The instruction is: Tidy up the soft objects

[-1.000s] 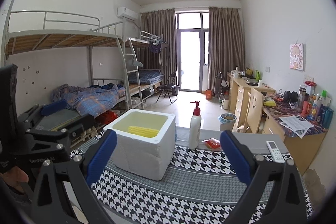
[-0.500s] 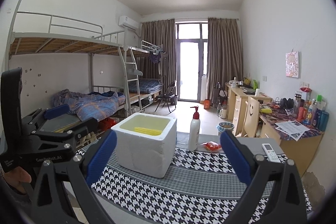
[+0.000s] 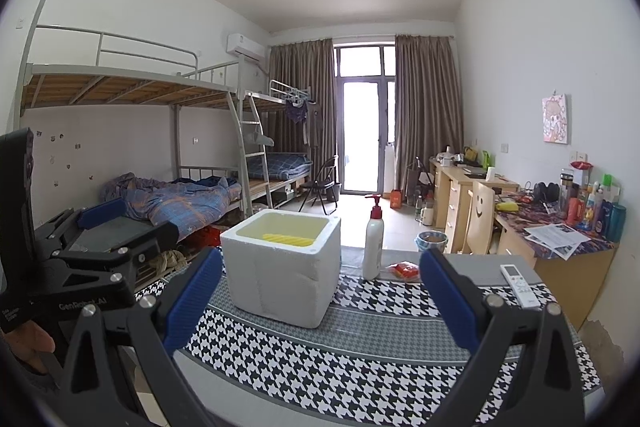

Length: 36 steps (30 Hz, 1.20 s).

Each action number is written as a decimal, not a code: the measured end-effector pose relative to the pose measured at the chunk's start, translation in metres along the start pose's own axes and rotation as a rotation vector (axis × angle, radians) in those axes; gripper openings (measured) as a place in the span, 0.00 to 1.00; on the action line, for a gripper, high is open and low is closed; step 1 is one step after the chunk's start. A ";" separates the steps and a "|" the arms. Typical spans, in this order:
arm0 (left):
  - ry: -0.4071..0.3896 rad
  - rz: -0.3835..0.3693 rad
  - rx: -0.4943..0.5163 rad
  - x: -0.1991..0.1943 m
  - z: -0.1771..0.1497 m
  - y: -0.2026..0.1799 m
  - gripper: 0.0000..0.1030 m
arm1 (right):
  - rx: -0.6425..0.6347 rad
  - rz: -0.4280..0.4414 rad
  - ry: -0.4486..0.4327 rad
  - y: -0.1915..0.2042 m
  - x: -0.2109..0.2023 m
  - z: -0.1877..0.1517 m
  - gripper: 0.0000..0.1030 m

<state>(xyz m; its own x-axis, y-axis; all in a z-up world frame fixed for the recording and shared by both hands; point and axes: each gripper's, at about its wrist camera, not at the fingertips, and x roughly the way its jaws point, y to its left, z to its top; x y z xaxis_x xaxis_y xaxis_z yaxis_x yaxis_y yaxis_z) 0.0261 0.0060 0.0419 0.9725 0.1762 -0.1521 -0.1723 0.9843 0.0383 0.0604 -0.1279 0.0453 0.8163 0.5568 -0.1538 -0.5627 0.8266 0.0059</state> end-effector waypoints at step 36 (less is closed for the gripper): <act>-0.048 0.011 -0.028 -0.037 -0.036 0.010 0.99 | 0.021 -0.027 -0.015 0.015 -0.028 -0.042 0.97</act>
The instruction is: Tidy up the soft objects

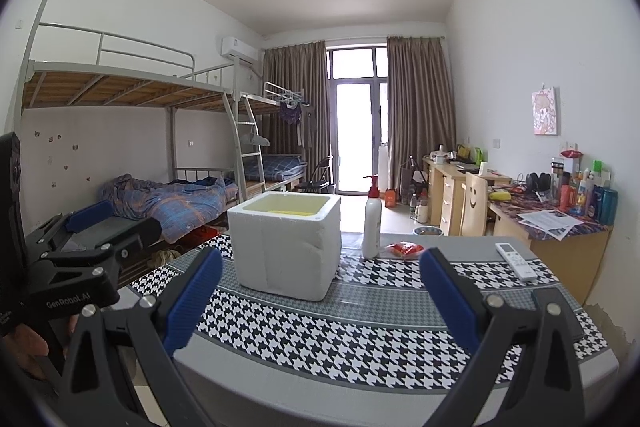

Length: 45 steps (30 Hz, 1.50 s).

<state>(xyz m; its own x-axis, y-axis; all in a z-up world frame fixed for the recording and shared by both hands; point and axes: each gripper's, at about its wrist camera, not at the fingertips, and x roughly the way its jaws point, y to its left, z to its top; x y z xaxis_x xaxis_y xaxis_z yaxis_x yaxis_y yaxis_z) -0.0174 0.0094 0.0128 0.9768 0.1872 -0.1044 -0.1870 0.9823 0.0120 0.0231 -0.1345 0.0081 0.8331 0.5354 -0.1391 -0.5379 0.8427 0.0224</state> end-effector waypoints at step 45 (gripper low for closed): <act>-0.019 0.013 0.029 -0.041 -0.025 -0.006 0.99 | 0.001 -0.005 -0.010 0.010 -0.034 -0.030 0.98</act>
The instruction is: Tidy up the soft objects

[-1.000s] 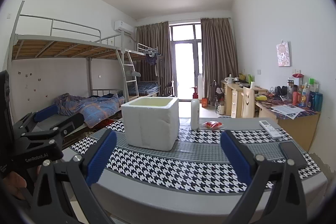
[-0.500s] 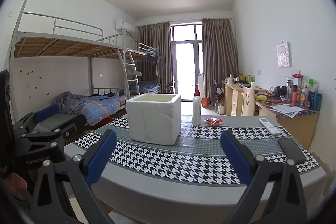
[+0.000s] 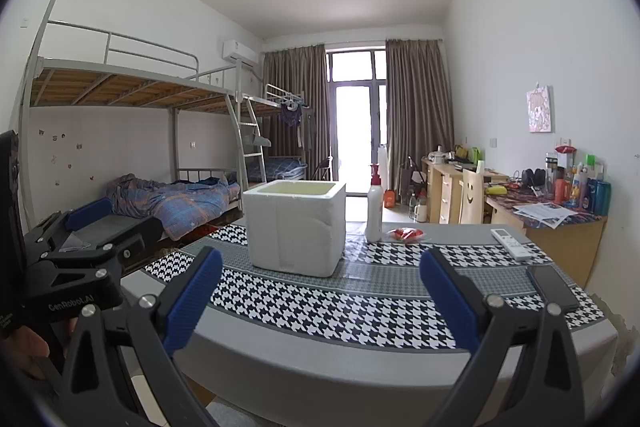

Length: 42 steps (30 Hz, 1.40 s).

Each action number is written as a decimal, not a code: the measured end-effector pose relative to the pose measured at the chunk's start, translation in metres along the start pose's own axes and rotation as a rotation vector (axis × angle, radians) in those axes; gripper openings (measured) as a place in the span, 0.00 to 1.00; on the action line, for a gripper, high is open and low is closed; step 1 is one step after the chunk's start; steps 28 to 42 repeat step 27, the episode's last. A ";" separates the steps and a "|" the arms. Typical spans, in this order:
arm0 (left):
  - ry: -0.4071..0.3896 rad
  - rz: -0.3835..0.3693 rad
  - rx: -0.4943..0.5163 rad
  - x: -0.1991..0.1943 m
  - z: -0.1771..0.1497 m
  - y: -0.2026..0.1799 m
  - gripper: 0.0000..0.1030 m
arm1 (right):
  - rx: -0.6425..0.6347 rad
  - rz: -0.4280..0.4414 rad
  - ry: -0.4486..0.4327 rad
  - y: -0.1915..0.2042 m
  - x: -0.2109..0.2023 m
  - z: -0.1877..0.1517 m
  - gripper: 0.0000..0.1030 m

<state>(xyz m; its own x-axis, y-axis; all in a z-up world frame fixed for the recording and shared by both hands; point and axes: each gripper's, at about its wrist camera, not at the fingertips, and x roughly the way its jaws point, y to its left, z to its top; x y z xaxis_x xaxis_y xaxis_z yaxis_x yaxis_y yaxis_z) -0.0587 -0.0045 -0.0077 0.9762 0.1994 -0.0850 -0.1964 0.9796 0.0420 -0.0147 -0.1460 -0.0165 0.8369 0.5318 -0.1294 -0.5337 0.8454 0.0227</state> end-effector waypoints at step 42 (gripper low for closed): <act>0.000 0.005 0.010 0.000 -0.004 0.000 0.99 | -0.005 0.002 0.014 0.002 -0.001 -0.003 0.98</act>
